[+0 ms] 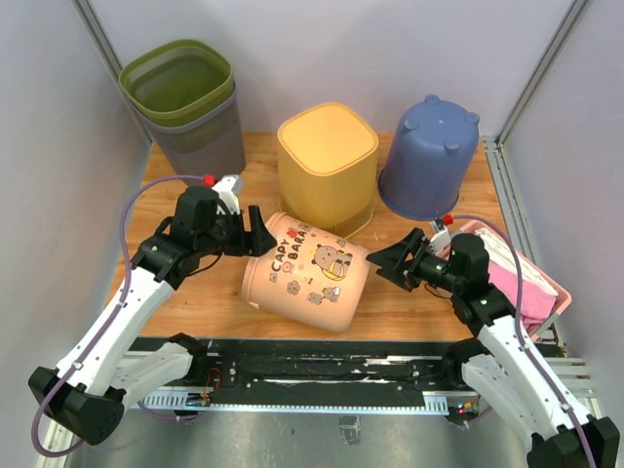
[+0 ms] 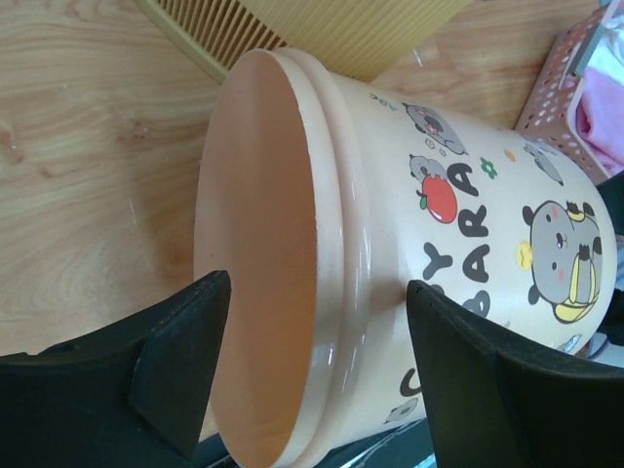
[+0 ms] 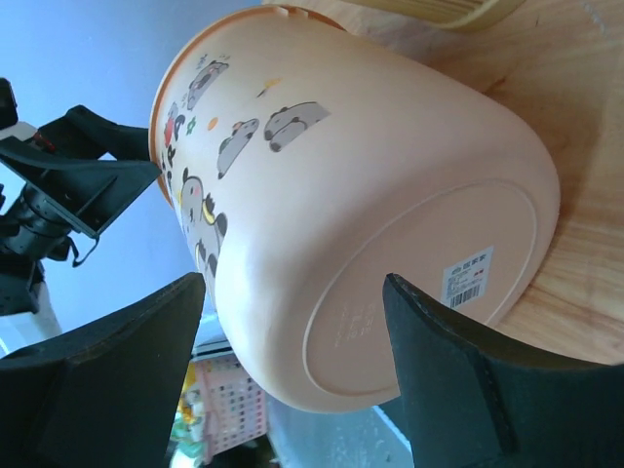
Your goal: Turn the large container upside down
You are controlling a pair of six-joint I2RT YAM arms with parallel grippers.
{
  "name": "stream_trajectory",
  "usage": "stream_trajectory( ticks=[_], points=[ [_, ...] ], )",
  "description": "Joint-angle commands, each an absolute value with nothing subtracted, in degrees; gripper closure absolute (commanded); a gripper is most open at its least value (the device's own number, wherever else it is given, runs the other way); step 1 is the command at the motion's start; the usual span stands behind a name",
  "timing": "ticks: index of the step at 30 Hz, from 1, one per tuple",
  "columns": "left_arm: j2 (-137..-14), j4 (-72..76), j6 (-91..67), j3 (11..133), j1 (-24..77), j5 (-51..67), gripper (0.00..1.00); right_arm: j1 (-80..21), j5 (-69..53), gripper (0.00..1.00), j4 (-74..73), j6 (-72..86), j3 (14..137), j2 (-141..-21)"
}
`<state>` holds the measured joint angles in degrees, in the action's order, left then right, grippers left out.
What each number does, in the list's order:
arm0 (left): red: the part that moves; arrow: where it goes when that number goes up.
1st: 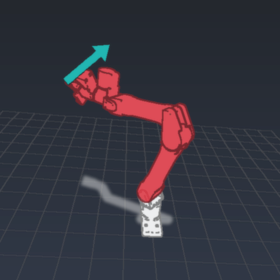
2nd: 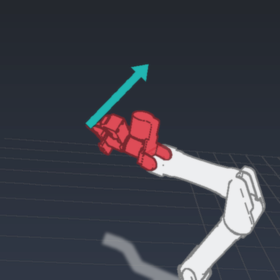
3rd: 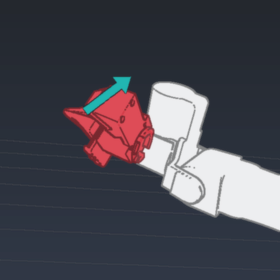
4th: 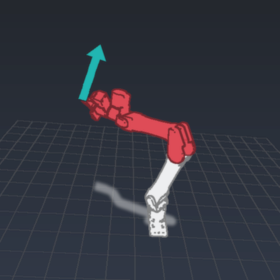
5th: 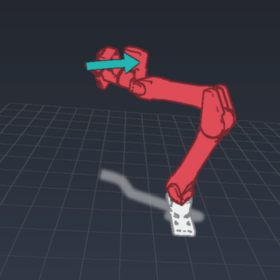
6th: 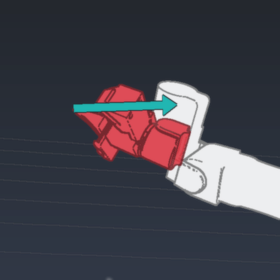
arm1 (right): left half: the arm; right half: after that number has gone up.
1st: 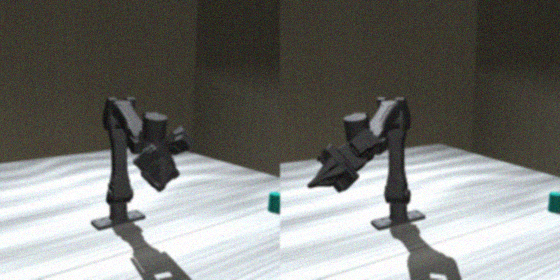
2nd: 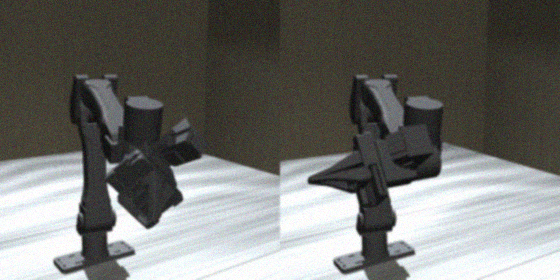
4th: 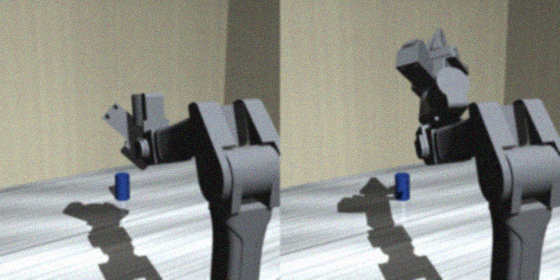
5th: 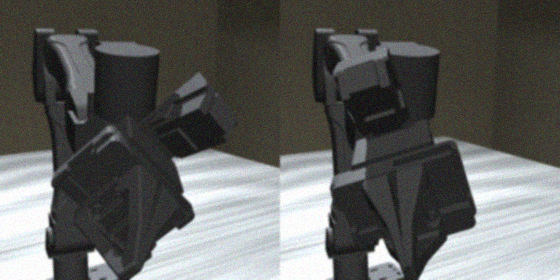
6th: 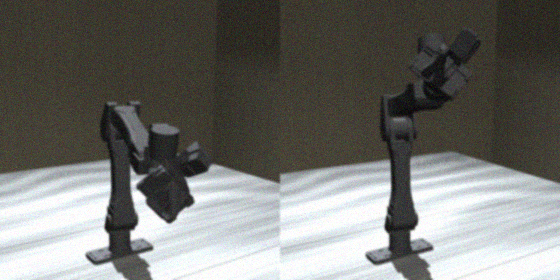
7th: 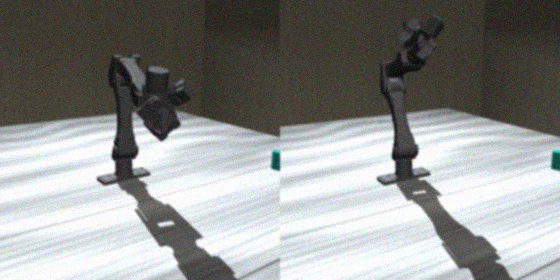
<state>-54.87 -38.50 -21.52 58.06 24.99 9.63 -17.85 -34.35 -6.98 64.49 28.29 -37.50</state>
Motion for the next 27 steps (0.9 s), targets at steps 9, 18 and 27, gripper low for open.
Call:
stream_trajectory(
  ticks=[9, 18, 27],
  points=[
    [-55.0, -35.7, -21.9, 54.9, 25.3, 10.2, 0.63, -20.1, -42.3, 0.24, 16.8, 79.5, 24.3, -43.1],
    [-56.8, -30.6, -22.9, 51.5, 25.3, 13.0, 0.69, -21.7, -43.7, 0.25, 22.5, 79.5, 28.6, -42.5],
    [-57.6, -25.2, -25.9, 49.1, 25.4, 15.7, 0.7, -22.8, -41.7, 0.25, 19.2, 74.8, 34.9, -40.4]
  ],
)
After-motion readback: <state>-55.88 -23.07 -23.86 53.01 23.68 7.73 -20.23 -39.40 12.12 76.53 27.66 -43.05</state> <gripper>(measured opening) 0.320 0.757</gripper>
